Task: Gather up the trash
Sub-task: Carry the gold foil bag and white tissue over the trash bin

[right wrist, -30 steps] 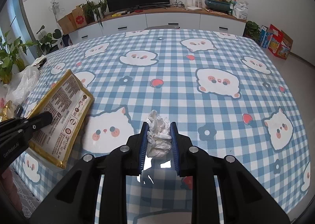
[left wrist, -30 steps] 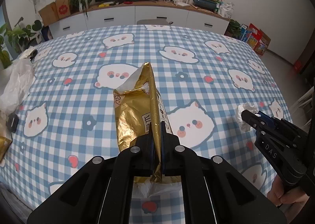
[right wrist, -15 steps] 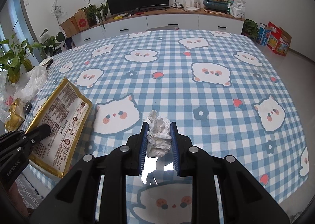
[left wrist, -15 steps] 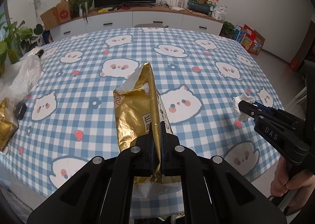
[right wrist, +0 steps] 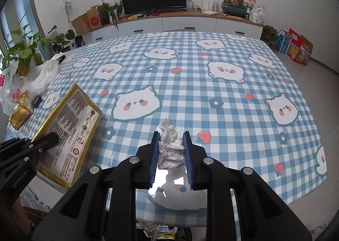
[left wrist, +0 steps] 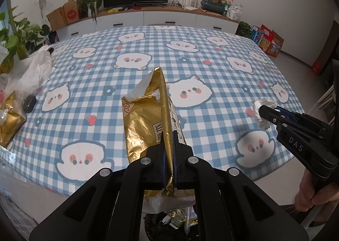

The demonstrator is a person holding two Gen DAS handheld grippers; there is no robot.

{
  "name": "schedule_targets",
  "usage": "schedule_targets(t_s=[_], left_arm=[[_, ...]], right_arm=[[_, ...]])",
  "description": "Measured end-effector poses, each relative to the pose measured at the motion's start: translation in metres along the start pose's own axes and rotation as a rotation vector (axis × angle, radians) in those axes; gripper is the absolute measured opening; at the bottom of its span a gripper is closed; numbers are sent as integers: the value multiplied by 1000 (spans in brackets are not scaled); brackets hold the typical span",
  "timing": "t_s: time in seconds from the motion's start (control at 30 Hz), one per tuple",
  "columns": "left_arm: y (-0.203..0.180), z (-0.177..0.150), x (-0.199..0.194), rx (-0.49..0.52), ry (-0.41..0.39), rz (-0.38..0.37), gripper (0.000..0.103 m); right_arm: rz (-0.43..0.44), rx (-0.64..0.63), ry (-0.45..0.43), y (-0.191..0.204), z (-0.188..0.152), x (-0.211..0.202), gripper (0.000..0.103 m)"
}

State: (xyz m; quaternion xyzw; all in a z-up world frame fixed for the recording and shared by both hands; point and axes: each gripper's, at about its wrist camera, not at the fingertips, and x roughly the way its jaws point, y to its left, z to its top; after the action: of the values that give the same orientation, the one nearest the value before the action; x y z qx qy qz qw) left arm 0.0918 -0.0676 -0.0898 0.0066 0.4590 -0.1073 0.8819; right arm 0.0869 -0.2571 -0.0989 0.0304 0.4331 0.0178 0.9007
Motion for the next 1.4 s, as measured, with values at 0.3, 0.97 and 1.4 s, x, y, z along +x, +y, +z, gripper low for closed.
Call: schedule_targets(t_s=[0.3,0.97,1.4], left_arm=[[-3,-30,-25,5,-11,-19,4],[-11,-115,-57,21,31,-53,4],[-7,-165,-48,7,108,-25,4]], right_arm=[[16,-22,7,16,-28,-20,21],[28,7,76,30,-104,-51,21],[3,24,146,32,-150,-51,21]])
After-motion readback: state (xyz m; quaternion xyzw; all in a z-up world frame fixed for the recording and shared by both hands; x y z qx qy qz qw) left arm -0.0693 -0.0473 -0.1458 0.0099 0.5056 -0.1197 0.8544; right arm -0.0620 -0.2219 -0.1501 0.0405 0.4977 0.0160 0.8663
